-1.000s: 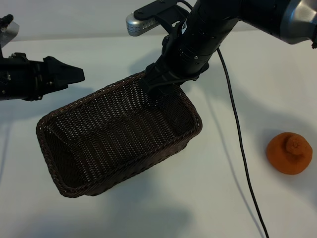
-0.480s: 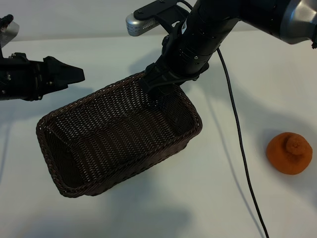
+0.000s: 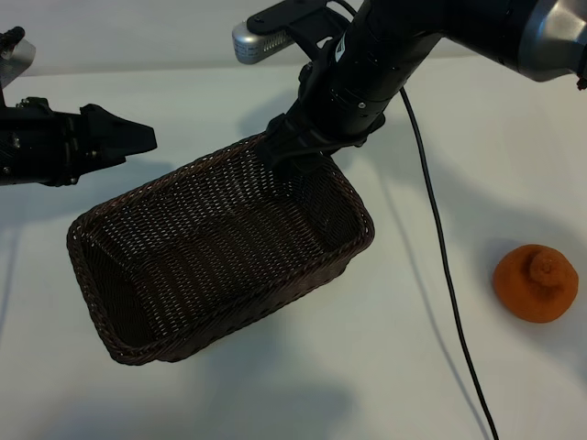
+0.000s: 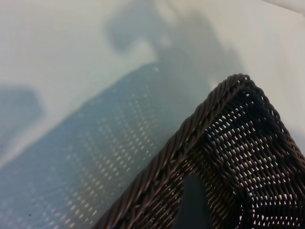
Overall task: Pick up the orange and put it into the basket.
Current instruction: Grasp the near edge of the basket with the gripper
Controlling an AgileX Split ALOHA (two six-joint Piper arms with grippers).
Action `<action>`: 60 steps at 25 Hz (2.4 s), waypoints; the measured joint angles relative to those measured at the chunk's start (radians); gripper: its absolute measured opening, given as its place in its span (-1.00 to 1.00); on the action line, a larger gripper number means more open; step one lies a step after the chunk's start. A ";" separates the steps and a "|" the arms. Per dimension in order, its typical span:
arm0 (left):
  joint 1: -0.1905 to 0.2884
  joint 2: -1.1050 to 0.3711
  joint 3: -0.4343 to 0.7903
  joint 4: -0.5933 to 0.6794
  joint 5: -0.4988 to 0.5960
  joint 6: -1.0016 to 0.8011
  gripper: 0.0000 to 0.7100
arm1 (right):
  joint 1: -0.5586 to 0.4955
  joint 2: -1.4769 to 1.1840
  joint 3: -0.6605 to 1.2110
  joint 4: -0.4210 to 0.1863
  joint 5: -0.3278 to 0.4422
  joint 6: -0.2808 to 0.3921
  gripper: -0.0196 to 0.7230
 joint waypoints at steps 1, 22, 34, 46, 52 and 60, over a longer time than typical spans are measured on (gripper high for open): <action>0.000 0.000 0.000 0.000 0.000 0.000 0.66 | 0.000 0.000 0.000 0.000 -0.005 0.000 0.66; 0.000 -0.197 0.000 0.321 0.041 -0.404 0.53 | 0.000 0.000 0.000 -0.051 0.004 -0.001 0.66; 0.000 -0.414 0.024 0.828 0.193 -1.019 0.49 | 0.000 0.000 0.000 -0.070 0.005 -0.003 0.66; 0.000 -0.438 0.196 0.834 0.077 -1.058 0.48 | 0.000 0.000 0.000 -0.072 0.008 -0.003 0.66; 0.000 -0.379 0.249 0.804 0.000 -1.055 0.48 | 0.000 0.000 0.000 -0.075 0.010 -0.012 0.66; 0.000 -0.285 0.250 0.674 -0.091 -0.959 0.48 | 0.000 0.000 0.000 -0.075 0.011 -0.019 0.66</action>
